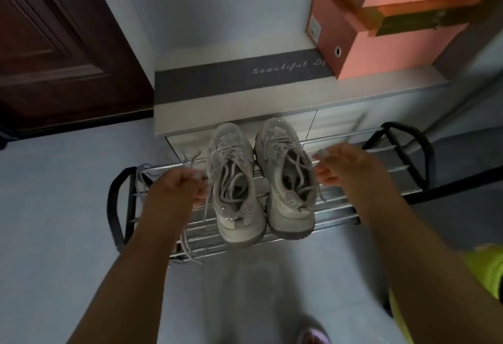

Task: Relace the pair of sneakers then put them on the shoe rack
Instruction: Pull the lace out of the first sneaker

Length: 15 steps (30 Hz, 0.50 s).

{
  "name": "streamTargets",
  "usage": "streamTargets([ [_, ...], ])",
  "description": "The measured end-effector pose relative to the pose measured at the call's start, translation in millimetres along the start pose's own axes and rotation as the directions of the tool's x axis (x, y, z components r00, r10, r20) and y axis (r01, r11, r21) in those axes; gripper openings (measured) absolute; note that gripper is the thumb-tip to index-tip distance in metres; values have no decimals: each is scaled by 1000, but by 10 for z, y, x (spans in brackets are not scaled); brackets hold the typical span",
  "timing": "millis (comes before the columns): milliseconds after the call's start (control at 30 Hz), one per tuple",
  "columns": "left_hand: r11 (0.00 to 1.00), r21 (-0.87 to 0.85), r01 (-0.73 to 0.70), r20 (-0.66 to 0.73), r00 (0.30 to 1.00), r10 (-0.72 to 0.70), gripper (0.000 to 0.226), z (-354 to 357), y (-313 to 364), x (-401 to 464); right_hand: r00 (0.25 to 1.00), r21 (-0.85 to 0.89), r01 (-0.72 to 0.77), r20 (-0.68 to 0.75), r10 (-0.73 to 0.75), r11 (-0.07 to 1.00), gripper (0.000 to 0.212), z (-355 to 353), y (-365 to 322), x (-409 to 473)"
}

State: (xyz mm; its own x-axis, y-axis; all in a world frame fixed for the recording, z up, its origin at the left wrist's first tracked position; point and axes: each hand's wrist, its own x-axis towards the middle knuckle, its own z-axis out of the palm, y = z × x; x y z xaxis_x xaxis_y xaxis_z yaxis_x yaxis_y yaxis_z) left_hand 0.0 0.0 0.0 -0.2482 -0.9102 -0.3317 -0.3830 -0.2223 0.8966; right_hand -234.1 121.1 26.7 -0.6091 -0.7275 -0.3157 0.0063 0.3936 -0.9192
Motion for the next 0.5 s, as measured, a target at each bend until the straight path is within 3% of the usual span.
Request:
streamTargets([
  [233, 989, -86, -124, -76, 990, 117, 13, 185, -125, 244, 981, 28, 170, -96, -166, 985, 20, 125, 187, 237],
  [500, 971, 101, -218, -124, 965, 230, 11, 253, -180, 366, 942, -22, 310, -128, -310, 951, 24, 301, 162, 402],
])
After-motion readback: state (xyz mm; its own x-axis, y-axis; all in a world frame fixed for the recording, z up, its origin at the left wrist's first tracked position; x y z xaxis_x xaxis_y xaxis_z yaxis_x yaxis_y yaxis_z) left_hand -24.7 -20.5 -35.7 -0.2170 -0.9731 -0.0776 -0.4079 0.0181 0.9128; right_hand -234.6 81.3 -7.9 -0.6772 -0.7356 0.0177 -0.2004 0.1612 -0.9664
